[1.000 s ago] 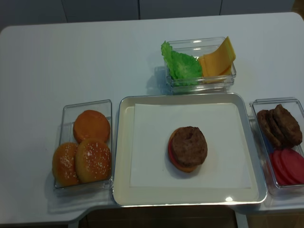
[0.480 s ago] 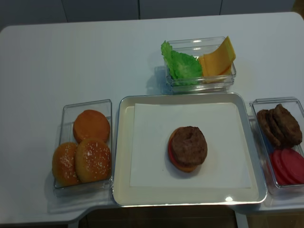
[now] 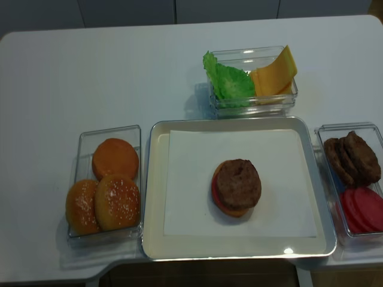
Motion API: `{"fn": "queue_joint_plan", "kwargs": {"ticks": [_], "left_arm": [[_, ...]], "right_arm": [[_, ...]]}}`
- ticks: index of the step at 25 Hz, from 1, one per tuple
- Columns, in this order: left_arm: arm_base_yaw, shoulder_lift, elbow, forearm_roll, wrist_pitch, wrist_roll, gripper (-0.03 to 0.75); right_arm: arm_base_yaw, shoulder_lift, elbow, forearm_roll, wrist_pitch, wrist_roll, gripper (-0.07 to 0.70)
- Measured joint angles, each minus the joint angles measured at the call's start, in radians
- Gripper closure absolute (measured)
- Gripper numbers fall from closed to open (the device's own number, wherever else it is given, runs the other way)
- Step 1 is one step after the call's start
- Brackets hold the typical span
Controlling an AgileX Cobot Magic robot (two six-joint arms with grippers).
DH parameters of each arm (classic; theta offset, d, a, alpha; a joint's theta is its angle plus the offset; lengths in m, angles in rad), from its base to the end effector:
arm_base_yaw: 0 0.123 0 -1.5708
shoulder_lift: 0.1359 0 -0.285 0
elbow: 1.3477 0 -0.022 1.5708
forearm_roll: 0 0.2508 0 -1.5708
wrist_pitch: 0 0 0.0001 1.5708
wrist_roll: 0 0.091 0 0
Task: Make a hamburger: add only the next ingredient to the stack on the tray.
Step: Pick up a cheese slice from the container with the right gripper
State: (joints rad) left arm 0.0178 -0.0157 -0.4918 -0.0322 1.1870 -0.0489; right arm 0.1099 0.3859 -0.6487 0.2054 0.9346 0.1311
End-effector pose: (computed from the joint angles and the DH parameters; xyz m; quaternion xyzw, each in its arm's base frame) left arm -0.0121 -0.0029 0.2651 -0.0277 0.8821 -0.0233 0.4696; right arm 0.0543 0.0210 0.3229 0.0239 0.8760 0.1573 0.4553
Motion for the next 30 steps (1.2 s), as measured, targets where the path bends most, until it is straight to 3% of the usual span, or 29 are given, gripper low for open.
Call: {"fn": "queue_joint_plan", "kwargs": {"ticks": [11,21,30], "left_arm": [[0.000,0.000,0.000,0.000,0.000,0.000,0.299],[0.000,0.000,0.000,0.000,0.000,0.000,0.299],[0.000,0.000,0.000,0.000,0.000,0.000,0.299]], "right_arm": [[0.000,0.525,-0.206,0.001,-0.155,-0.031,0.221],[0.000,0.983,-0.532,0.001,-0.185,-0.081,0.223],[0.000,1.257,-0.743,-0.007,-0.188,-0.121,0.235]]}}
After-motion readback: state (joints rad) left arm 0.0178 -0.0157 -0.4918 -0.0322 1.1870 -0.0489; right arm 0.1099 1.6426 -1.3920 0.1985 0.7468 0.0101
